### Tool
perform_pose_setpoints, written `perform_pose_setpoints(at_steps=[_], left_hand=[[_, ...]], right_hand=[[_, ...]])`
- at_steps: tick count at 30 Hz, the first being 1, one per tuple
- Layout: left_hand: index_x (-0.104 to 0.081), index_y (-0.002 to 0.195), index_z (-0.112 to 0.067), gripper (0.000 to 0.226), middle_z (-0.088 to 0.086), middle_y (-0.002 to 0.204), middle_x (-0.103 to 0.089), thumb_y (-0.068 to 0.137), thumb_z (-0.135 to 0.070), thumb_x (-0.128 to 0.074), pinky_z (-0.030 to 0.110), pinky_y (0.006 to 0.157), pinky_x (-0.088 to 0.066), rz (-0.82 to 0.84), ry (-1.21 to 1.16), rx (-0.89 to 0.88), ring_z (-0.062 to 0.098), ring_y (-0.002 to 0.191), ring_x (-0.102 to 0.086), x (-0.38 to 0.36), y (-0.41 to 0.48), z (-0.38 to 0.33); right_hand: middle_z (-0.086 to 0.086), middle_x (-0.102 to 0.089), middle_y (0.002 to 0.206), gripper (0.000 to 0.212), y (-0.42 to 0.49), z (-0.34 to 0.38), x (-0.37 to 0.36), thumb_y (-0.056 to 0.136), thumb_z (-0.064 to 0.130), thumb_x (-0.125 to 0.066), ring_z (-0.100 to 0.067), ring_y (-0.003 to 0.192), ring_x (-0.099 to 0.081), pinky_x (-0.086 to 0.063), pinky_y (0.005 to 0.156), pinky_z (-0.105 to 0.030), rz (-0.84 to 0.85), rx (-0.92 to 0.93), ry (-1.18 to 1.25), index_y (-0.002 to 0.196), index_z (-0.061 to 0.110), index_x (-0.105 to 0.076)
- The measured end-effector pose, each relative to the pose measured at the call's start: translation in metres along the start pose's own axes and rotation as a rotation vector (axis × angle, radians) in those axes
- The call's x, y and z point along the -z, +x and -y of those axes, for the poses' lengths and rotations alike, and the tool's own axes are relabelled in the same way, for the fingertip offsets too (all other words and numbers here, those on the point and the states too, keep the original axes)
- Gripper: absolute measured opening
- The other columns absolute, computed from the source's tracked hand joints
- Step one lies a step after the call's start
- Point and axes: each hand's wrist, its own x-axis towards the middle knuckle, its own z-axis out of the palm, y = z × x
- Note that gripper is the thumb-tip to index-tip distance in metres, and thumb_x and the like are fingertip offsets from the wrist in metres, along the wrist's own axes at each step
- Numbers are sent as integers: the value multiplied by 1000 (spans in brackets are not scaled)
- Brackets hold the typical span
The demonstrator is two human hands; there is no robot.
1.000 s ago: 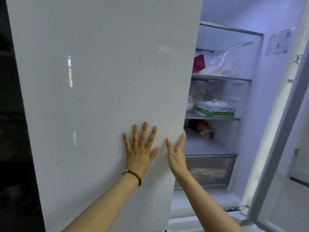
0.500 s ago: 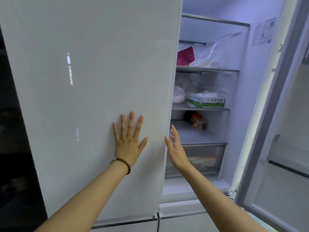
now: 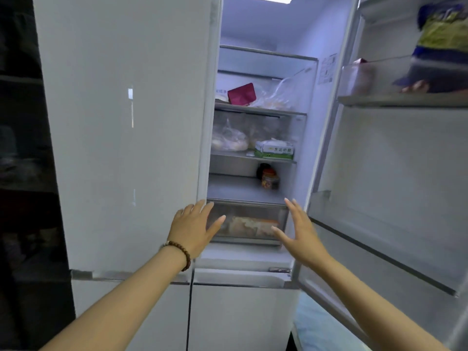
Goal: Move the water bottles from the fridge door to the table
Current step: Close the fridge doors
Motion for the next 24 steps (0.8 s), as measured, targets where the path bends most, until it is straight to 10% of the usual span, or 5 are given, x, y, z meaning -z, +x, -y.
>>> perform_pose_setpoints(at_steps=[13,17,24], left_hand=[[-31,142,-23,61,1,150,-34,92,-56,-23,38,116,-20,-154,44,-97,21,140,-26,61,-114,-175],[-31,143,-22,62,1,150,-34,92,-56,-23,41,115,-20,-134,46,-92,23,140,-25,63,-143,-219],[-16,147,-24,65,2,153,-26,92,-56,-22,40,117,-17,-135,25,-101,22,142,-20,57,-158,-315]], right_hand=[[5,0,160,71,-157,-2,199,90,50,-48,-19,148,-1,0,116,-36,-216,167,-360,148,33,-12],[4,-8,160,69,-200,-23,250,88,46,-55,-21,145,-18,-21,117,-42,-314,167,-291,146,30,-22],[10,2,159,80,-217,-103,316,85,48,-57,-11,146,-3,-12,114,-34,-405,8,77,148,33,-12]])
